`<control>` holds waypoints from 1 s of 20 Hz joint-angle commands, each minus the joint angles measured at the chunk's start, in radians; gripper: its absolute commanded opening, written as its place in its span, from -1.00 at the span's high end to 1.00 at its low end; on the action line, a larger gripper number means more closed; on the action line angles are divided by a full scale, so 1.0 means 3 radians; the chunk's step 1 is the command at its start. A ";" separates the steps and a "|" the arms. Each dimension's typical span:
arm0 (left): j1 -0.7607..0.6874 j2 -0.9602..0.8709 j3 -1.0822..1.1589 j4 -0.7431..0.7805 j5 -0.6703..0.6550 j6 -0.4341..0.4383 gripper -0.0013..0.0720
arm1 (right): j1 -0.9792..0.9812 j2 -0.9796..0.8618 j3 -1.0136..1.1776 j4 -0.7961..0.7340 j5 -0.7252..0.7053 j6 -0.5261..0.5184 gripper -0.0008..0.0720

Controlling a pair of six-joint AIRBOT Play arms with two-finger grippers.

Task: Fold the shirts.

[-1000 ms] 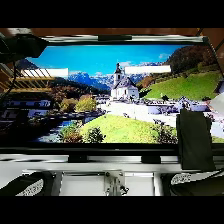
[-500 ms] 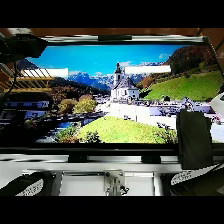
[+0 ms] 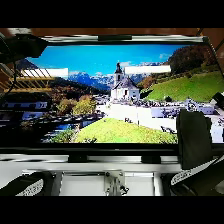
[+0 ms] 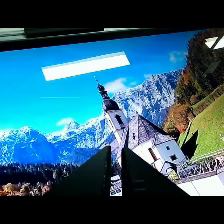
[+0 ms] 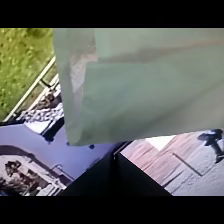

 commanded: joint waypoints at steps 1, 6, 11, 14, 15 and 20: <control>0.0000 -0.0003 0.0003 -0.0001 0.0001 -0.0029 0.63 | -0.0003 -0.0046 0.0000 -0.0415 -0.0301 0.0240 0.81; 0.0000 -0.0003 0.0003 0.0000 0.0001 -0.0028 0.85 | -0.0057 -0.0127 0.0000 -0.0523 -0.0444 0.0523 0.81; 0.0000 -0.0003 0.0003 0.0000 0.0000 -0.0028 0.85 | -0.0188 -0.0203 0.0001 -0.0573 -0.0482 0.0511 0.81; 0.0000 -0.0003 0.0003 0.0000 0.0000 -0.0029 0.85 | -0.0314 -0.0201 0.0001 -0.0881 -0.0486 0.0650 0.81; 0.0000 -0.0003 0.0003 0.0000 0.0000 -0.0060 0.85 | -0.0373 -0.0201 0.0001 -0.0974 -0.0501 0.0722 0.79; 0.0000 -0.0003 0.0003 0.0001 0.0000 -0.0249 0.85 | -0.0692 -0.0200 0.0001 -0.1024 -0.0830 0.0989 0.49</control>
